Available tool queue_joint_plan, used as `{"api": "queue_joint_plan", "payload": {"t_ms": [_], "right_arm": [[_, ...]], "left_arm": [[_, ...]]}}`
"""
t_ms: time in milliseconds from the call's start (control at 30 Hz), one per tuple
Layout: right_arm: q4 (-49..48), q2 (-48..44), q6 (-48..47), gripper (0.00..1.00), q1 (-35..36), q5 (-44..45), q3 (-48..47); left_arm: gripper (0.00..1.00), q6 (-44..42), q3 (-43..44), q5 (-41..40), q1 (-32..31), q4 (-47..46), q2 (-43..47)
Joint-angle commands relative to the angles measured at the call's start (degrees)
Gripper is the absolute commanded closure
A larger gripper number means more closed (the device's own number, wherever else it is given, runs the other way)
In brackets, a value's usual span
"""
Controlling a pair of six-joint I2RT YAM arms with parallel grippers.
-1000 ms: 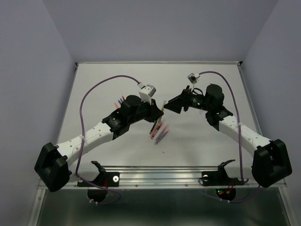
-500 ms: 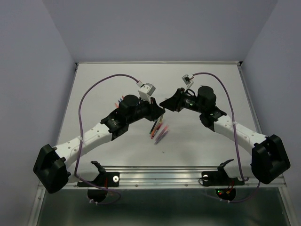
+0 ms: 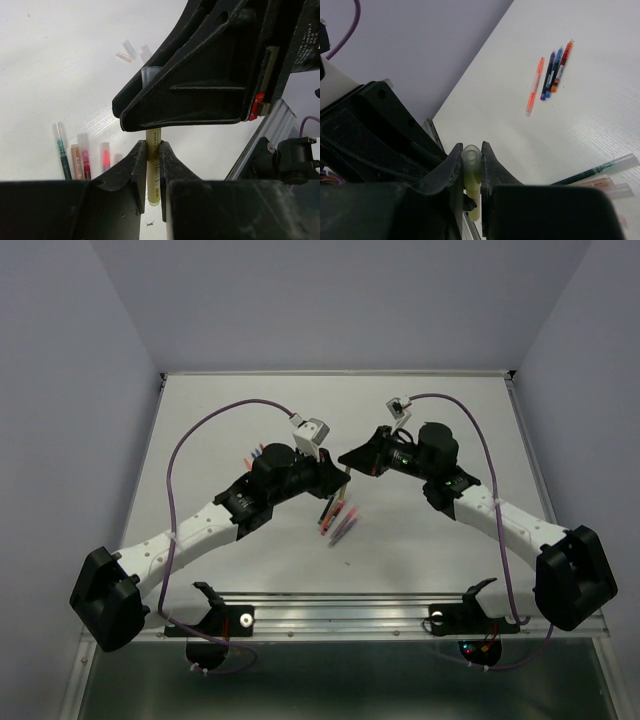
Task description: Open the pen caps
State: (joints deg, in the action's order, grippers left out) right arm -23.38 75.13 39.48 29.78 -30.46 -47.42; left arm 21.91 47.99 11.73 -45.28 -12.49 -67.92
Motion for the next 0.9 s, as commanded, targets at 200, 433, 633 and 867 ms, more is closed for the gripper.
{"api": "queue_joint_plan", "payload": {"t_ms": [200,433,633,867], "right_arm": [[-1.1,-1.6,0.0,0.99,0.4,5.8,-2.8],[1.0,-0.8,-0.3,0.99,-1.7,21.2,-8.0],[0.8,3.3,0.6,0.99,-6.5,24.0,-15.0],[1.0,5.5,0.7,0.99,-9.7,24.1,-17.4]], "left_arm": [[1.00,1.6,-1.7,0.7,-0.3,-1.7,1.7],[1.00,4.1,-7.5,5.6,-0.3,-2.1,5.3],[1.00,6.5,-13.9,7.7,-0.5,-1.5,8.9],[1.00,8.5,-16.9,6.6,-0.8,-1.0,10.9]]}}
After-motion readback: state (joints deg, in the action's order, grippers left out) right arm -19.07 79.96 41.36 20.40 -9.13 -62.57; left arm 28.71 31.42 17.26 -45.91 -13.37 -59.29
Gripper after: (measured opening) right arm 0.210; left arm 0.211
